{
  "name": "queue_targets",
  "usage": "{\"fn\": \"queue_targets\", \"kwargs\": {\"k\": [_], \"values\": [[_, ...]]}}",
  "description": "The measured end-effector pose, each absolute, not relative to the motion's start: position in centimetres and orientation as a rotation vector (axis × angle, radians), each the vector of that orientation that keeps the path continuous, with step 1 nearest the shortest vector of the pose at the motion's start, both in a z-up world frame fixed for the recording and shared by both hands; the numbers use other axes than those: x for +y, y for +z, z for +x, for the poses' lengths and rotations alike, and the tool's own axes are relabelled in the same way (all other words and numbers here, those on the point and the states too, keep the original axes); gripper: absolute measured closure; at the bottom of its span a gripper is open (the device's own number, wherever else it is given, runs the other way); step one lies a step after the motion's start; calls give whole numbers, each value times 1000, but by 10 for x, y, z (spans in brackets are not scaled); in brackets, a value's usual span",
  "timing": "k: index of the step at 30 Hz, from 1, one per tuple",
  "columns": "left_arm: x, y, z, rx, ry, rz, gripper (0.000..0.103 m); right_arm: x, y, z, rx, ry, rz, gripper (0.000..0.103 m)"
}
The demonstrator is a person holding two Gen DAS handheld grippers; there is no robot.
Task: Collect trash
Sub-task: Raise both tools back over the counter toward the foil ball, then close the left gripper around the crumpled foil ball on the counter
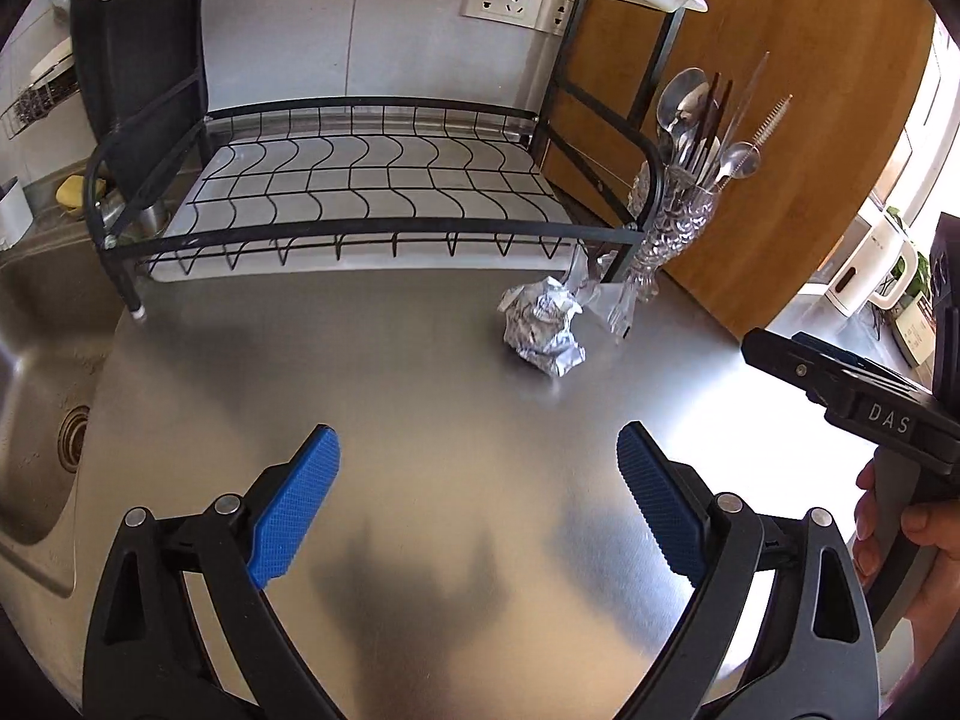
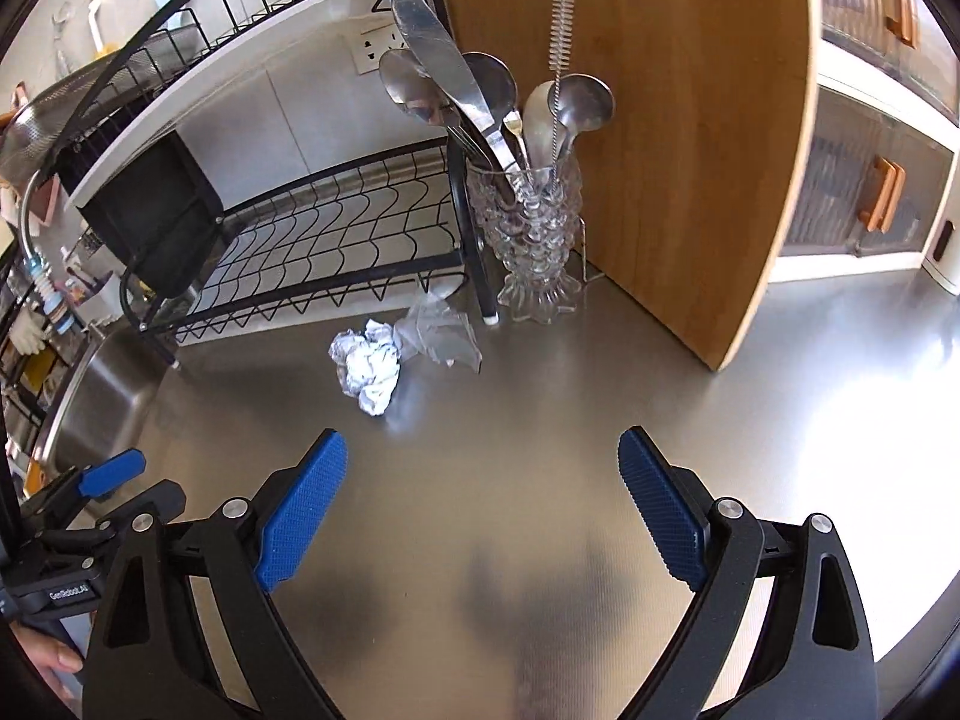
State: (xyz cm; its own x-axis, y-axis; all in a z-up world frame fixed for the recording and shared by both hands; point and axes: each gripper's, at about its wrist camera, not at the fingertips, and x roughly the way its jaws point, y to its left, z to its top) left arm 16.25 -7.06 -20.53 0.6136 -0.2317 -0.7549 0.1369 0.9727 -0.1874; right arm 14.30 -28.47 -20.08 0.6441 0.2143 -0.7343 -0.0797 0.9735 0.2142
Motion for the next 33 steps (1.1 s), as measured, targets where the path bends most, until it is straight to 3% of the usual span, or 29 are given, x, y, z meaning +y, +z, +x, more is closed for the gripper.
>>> {"fn": "queue_targets", "kwargs": {"k": [2, 6, 12, 21, 25, 26, 29, 33], "values": [[-77, -208, 181, 891, -215, -109, 14, -281, -202, 163, 862, 185, 144, 17], [-87, -215, 211, 911, -223, -105, 15, -277, -214, 197, 904, 226, 134, 38], [-100, -232, 238, 954, -281, -118, 32, -272, -235, 230, 967, 332, 183, 50], [-116, -259, 267, 1008, -313, -116, 36, -260, -252, 256, 1023, 415, 173, 52], [-121, -271, 280, 1041, -344, -132, 59, -255, -262, 264, 1049, 424, 160, 52], [-120, -272, 282, 1039, -356, -144, 62, -255, -264, 265, 1054, 429, 168, 55], [-122, -272, 282, 1026, -355, -135, 67, -253, -268, 270, 1056, 433, 151, 78], [-120, -269, 276, 1014, -349, -135, 69, -255, -268, 272, 1051, 433, 150, 88]]}}
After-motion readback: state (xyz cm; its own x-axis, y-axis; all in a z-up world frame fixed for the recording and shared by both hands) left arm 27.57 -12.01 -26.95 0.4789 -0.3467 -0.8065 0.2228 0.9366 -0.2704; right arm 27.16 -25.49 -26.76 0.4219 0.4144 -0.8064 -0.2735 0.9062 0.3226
